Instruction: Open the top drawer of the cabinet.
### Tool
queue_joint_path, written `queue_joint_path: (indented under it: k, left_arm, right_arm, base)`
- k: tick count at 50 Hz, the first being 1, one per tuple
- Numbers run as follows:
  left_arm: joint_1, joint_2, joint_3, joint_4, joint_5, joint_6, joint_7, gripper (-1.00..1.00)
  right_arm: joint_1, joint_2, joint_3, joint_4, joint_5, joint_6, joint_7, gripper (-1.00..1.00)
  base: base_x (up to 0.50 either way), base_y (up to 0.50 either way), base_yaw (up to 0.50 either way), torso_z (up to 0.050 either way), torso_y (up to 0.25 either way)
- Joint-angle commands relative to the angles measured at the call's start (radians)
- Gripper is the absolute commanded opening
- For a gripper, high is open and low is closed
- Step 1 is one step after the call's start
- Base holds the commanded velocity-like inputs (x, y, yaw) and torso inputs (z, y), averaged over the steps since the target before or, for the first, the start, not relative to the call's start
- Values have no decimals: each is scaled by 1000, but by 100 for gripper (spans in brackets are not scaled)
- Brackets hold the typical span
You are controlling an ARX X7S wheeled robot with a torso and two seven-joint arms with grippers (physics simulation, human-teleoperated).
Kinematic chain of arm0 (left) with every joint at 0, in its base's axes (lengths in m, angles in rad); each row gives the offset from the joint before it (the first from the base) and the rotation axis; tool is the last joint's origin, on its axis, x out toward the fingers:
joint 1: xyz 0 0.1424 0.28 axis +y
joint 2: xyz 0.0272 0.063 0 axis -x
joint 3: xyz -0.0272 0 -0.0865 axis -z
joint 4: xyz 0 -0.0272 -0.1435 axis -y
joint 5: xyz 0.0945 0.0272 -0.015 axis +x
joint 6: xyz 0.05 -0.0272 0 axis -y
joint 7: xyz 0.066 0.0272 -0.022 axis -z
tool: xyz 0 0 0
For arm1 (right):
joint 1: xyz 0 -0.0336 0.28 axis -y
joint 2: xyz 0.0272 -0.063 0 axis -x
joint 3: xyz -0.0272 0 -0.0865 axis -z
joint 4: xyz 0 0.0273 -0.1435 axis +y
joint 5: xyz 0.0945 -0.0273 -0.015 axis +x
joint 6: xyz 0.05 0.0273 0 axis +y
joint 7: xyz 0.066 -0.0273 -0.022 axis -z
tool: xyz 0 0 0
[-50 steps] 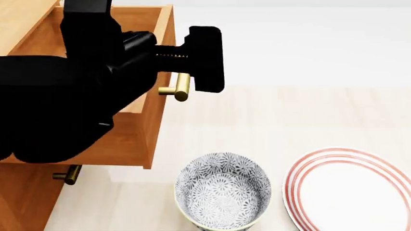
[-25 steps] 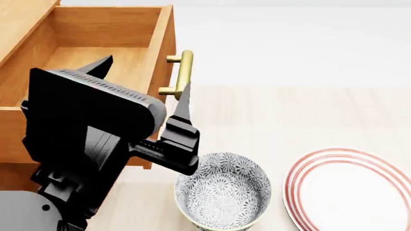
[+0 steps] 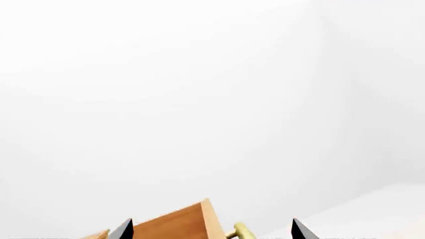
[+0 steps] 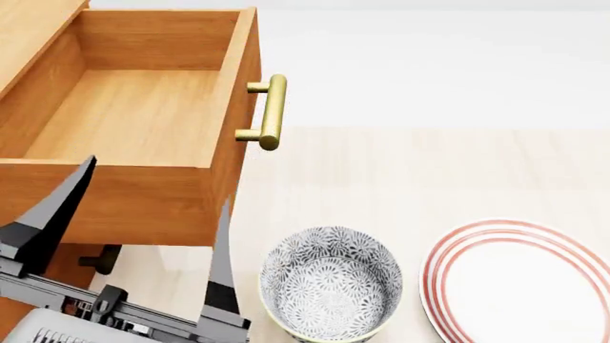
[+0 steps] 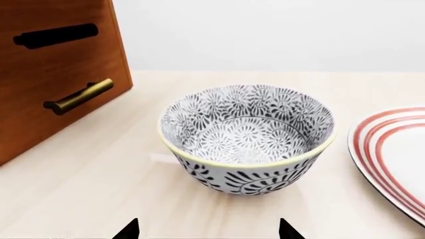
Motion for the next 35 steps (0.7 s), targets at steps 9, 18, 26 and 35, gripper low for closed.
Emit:
queue_joint_path:
  k: [9, 18, 26, 35]
  left_arm:
    - [212, -125, 92, -146, 271, 220, -21, 100]
    - [317, -218, 106, -249, 392, 369, -124, 100]
    - [372, -251, 122, -250, 549, 337, -235, 100]
    - [445, -271, 44, -370, 531, 397, -396, 100]
  right_arm:
    - [-5, -23, 30, 4, -26, -27, -2, 100]
    - [-36, -39, 104, -15, 1, -171, 15, 100]
    - [-86, -73, 199, 5, 3, -454, -13, 100]
    - [-107, -119, 295, 78, -45, -669, 1, 100]
  base:
    - [0, 0, 0, 0, 0]
    - [0, 0, 0, 0, 0]
    - [0, 0, 0, 0, 0]
    - [0, 0, 0, 0, 0]
